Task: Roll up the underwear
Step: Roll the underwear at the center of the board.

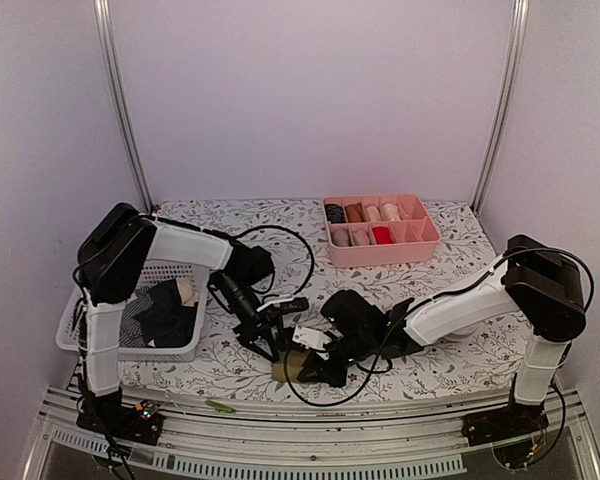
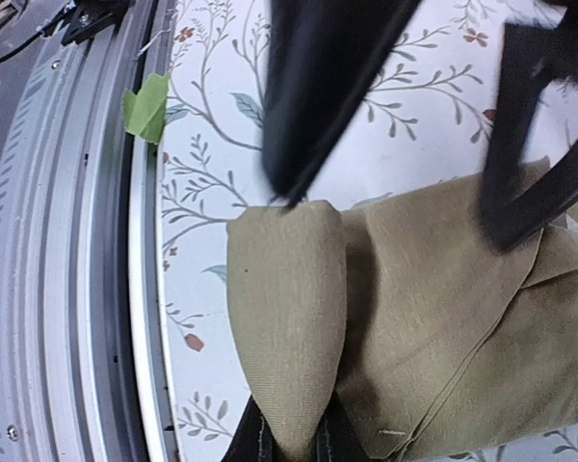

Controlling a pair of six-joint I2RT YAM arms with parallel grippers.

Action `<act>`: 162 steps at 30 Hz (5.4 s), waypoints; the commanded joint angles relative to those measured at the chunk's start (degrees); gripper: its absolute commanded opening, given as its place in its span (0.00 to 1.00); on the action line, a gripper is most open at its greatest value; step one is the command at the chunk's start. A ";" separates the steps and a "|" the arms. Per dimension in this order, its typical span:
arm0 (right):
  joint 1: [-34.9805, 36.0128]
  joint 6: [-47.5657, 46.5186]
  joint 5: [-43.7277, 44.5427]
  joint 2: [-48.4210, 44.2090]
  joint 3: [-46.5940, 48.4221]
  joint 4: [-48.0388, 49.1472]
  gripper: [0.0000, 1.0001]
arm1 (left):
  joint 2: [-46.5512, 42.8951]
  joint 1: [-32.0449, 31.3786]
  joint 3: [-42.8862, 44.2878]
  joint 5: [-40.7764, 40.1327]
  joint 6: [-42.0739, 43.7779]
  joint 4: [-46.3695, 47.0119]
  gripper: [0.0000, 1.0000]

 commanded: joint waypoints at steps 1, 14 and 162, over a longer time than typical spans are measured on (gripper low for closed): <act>-0.71 6.68 -10.95 3.16 0.44 -4.07 0.00 | -15.10 5.46 -5.08 -5.69 -6.68 14.93 0.74; -8.24 19.44 -30.53 12.31 3.90 -3.98 0.00 | -55.67 8.44 -30.78 -20.14 -23.79 49.49 0.96; -16.17 29.21 -13.05 -6.05 -1.53 -1.18 0.48 | -18.98 -3.70 -23.88 -18.86 0.32 23.62 0.01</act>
